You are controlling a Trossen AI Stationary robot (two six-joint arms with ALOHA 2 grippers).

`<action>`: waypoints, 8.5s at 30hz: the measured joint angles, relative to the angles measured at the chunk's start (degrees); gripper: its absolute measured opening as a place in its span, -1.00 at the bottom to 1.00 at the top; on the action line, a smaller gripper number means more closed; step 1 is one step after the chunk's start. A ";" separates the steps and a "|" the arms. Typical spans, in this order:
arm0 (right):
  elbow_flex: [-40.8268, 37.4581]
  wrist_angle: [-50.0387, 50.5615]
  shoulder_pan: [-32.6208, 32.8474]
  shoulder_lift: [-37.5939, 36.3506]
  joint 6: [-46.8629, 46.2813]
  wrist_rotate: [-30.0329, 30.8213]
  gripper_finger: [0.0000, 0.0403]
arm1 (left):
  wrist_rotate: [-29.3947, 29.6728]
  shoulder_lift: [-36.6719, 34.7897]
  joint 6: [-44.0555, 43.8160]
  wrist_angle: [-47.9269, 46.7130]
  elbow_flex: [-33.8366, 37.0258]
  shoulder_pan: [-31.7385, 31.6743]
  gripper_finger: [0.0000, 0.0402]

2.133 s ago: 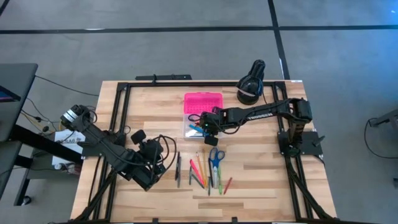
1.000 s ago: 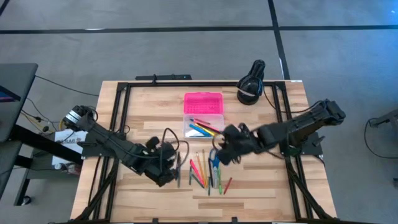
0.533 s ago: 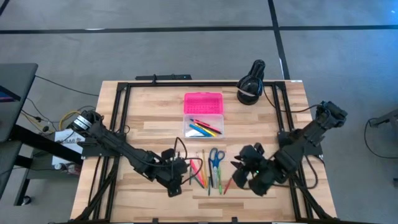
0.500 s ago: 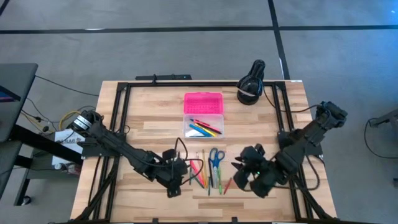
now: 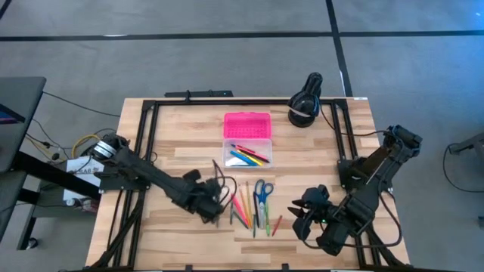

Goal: Pick & place school supplies into a supply box
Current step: Put the black pen into the pink supply box

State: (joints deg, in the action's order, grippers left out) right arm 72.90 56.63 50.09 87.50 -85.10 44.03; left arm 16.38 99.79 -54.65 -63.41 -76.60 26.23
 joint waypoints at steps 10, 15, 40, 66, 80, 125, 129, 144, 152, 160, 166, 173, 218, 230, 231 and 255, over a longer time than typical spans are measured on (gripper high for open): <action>0.00 0.57 -0.59 0.00 -0.03 -0.23 -0.41 | -6.51 5.37 -2.08 7.83 -0.02 -4.01 -0.51; 0.00 0.61 0.35 0.00 -0.16 -0.39 -0.41 | -6.64 5.41 -1.75 7.31 0.00 -5.49 -0.46; 0.00 2.97 0.93 -0.02 0.04 -0.54 -0.41 | -11.63 5.30 -13.90 11.14 6.69 -5.95 0.14; 0.00 2.90 1.15 -0.02 -0.35 -0.56 -0.41 | -8.00 5.30 -9.73 17.25 8.63 -4.99 0.14; 0.00 2.66 0.76 -0.02 -0.48 -0.54 -0.41 | -6.93 5.30 -7.67 17.35 8.63 -4.99 0.14; 0.00 2.94 0.82 -0.07 -0.03 -0.64 -0.41 | -15.59 9.83 -14.11 18.79 8.46 -2.98 -0.30; 0.00 2.78 0.82 -0.07 -0.03 -0.70 -0.41 | -16.15 9.85 -11.49 18.44 8.48 -2.94 -0.50; 0.00 2.00 0.82 -0.07 -0.42 -2.68 -0.41 | -17.02 9.96 13.65 11.05 8.43 -2.63 -0.79; 0.00 1.13 0.82 -0.07 -0.48 -3.43 -0.41 | -17.00 10.26 13.48 0.97 8.93 -4.10 -0.80; 0.00 0.91 0.78 -0.07 -0.55 -3.49 -0.41 | -21.11 9.50 18.51 5.27 13.51 -4.14 -0.80; 0.00 1.09 -0.18 -0.07 -0.49 -3.54 -0.41 | -22.13 9.49 18.59 6.58 13.52 -4.20 -0.80; 0.00 1.18 -1.99 -0.07 0.05 -3.56 -0.41 | -22.70 9.92 21.19 6.00 12.07 -5.33 -0.80; 0.00 0.69 -5.44 -0.04 -0.28 -3.51 -0.41 | -11.44 9.96 45.06 -2.02 -18.82 -22.72 -0.87; 0.00 -0.22 -6.87 -0.04 0.02 -3.51 -0.41 | -8.04 9.96 59.07 14.90 -18.86 -29.82 -0.87; 0.00 -0.46 -6.87 -0.04 0.02 -3.51 -0.41 | -7.97 9.96 60.17 15.32 -18.86 -30.25 -0.87; 0.00 -3.33 -6.88 -0.04 -0.03 -3.54 -0.41 | -5.55 9.98 66.11 21.82 -10.50 -35.96 -0.86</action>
State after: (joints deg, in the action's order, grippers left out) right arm 72.90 53.30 43.22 87.46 -85.12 40.49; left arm 10.83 109.78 11.47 -41.59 -87.09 -9.74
